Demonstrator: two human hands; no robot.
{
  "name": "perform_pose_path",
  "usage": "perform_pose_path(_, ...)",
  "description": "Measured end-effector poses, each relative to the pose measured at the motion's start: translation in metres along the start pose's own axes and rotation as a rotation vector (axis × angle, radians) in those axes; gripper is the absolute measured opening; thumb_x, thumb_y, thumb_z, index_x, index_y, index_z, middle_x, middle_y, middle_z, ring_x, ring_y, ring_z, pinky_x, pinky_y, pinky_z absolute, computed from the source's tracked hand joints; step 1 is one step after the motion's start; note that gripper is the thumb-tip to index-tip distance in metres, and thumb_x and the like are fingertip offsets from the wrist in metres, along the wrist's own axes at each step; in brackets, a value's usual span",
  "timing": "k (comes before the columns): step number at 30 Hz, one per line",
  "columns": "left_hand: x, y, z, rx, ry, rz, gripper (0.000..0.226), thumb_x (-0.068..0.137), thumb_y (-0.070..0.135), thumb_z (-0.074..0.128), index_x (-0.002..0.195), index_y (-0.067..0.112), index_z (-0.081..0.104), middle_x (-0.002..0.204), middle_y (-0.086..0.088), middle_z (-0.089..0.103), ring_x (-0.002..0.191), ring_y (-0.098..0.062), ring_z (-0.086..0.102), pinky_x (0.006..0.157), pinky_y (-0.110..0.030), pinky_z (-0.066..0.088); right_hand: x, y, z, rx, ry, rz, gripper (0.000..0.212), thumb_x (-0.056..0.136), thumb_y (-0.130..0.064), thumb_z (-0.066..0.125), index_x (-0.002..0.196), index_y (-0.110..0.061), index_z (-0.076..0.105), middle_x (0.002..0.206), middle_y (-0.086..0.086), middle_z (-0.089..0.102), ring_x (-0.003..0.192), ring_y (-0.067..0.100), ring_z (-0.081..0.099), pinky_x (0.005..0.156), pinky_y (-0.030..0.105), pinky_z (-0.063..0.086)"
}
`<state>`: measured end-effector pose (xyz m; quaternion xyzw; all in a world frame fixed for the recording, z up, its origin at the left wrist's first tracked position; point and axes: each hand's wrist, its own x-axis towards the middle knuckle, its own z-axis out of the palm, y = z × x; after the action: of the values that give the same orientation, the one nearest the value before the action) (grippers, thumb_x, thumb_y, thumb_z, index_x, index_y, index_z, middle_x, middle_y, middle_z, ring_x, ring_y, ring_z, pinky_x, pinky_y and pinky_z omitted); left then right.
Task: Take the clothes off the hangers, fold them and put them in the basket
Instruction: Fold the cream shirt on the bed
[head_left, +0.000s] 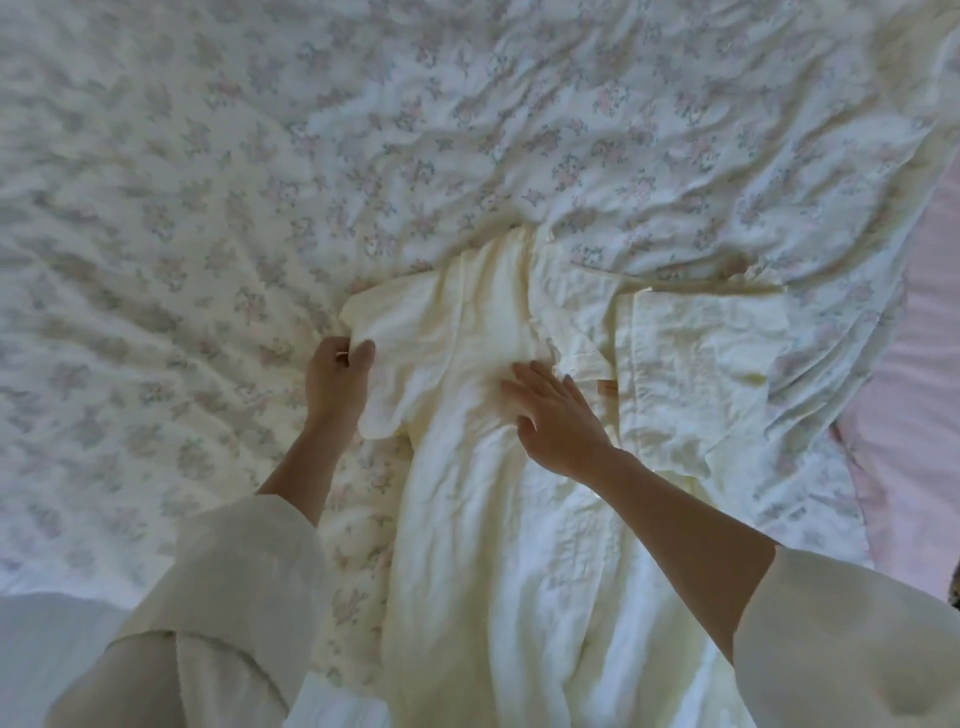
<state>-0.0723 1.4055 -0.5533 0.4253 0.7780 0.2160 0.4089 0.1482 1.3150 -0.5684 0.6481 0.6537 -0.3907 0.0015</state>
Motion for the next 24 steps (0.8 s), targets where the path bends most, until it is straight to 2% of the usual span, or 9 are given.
perform_pose_path(3, 0.008, 0.001, -0.012, -0.182, 0.201, 0.042, 0.012, 0.095, 0.022, 0.048, 0.086, 0.013, 0.049, 0.075, 0.006, 0.048, 0.066, -0.009, 0.045, 0.064, -0.025, 0.040, 0.003, 0.001, -0.004, -0.008, -0.017, 0.010, 0.051, 0.096, -0.014, 0.035, 0.146, -0.025, 0.028, 0.158, -0.009, 0.011, 0.145, 0.008, 0.000, 0.118, 0.035, 0.001)
perform_pose_path(7, 0.017, -0.001, -0.023, -0.448, 0.237, -0.161, 0.016, 0.099, 0.027, 0.041, 0.089, 0.015, 0.046, 0.088, 0.001, 0.062, 0.060, -0.010, 0.049, 0.059, -0.022, 0.042, 0.011, -0.004, -0.008, -0.016, -0.071, 0.056, 0.049, 0.097, -0.015, 0.035, 0.145, -0.024, 0.029, 0.158, -0.007, 0.012, 0.146, 0.011, 0.002, 0.118, 0.037, 0.004)
perform_pose_path(9, 0.021, -0.007, -0.027, -0.441, 0.115, -0.275, 0.025, 0.097, 0.035, 0.046, 0.091, 0.012, 0.054, 0.089, -0.003, 0.063, 0.064, -0.012, 0.056, 0.061, -0.027, 0.046, 0.014, -0.008, -0.008, -0.025, -0.086, 0.085, 0.049, 0.097, -0.016, 0.035, 0.145, -0.023, 0.030, 0.158, -0.005, 0.013, 0.146, 0.013, 0.003, 0.118, 0.038, 0.005)
perform_pose_path(13, 0.031, 0.000, -0.029, -0.461, -0.185, -0.398, 0.041, 0.079, 0.056, 0.063, 0.071, 0.016, 0.056, 0.068, -0.001, 0.059, 0.061, -0.021, 0.053, 0.059, -0.030, 0.048, 0.019, -0.012, -0.010, -0.015, -0.076, 0.100, 0.047, 0.096, -0.016, 0.036, 0.143, -0.021, 0.035, 0.156, -0.002, 0.019, 0.146, 0.016, 0.008, 0.119, 0.043, 0.010)
perform_pose_path(15, 0.040, 0.009, -0.020, -0.365, -0.350, -0.359, 0.053, 0.058, 0.065, 0.074, 0.073, 0.018, 0.055, 0.081, -0.009, 0.054, 0.075, -0.025, 0.051, 0.079, -0.042, 0.053, 0.021, -0.010, -0.011, 0.005, -0.073, 0.096, 0.045, 0.096, -0.014, 0.037, 0.140, -0.020, 0.040, 0.156, 0.000, 0.022, 0.145, 0.017, 0.011, 0.118, 0.044, 0.013)
perform_pose_path(17, 0.036, 0.030, -0.010, -0.336, -0.417, -0.280, 0.046, 0.067, 0.053, 0.075, 0.071, 0.013, 0.053, 0.079, -0.010, 0.054, 0.075, -0.024, 0.053, 0.098, -0.043, 0.047, 0.021, -0.007, -0.011, 0.026, -0.079, 0.093, 0.044, 0.095, -0.013, 0.038, 0.138, -0.019, 0.043, 0.155, 0.000, 0.024, 0.145, 0.016, 0.013, 0.117, 0.044, 0.015)
perform_pose_path(20, 0.027, 0.058, -0.001, -0.480, -0.495, -0.255, 0.016, 0.085, 0.027, 0.062, 0.090, 0.012, 0.066, 0.083, -0.002, 0.070, 0.084, -0.019, 0.066, 0.093, -0.033, 0.047, 0.021, -0.004, -0.012, 0.045, -0.085, 0.084, 0.042, 0.095, -0.012, 0.038, 0.136, -0.020, 0.046, 0.155, -0.001, 0.025, 0.145, 0.016, 0.014, 0.117, 0.043, 0.016)
perform_pose_path(22, 0.033, 0.059, 0.000, -0.594, -0.394, -0.294, 0.034, 0.079, 0.033, 0.068, 0.106, 0.012, 0.065, 0.097, -0.003, 0.070, 0.091, -0.021, 0.067, 0.089, -0.037, 0.051, 0.021, -0.002, -0.011, 0.058, -0.083, 0.080, 0.042, 0.095, -0.011, 0.038, 0.135, -0.020, 0.047, 0.154, -0.001, 0.026, 0.145, 0.015, 0.014, 0.117, 0.043, 0.017)
perform_pose_path(24, 0.042, 0.054, -0.006, -0.606, -0.144, -0.223, 0.021, 0.080, 0.034, 0.071, 0.088, 0.015, 0.065, 0.082, 0.000, 0.065, 0.076, -0.015, 0.063, 0.077, -0.031, 0.053, 0.021, -0.002, -0.011, 0.070, -0.075, 0.075, 0.043, 0.095, -0.011, 0.038, 0.135, -0.021, 0.046, 0.154, -0.002, 0.026, 0.144, 0.015, 0.015, 0.117, 0.043, 0.017)
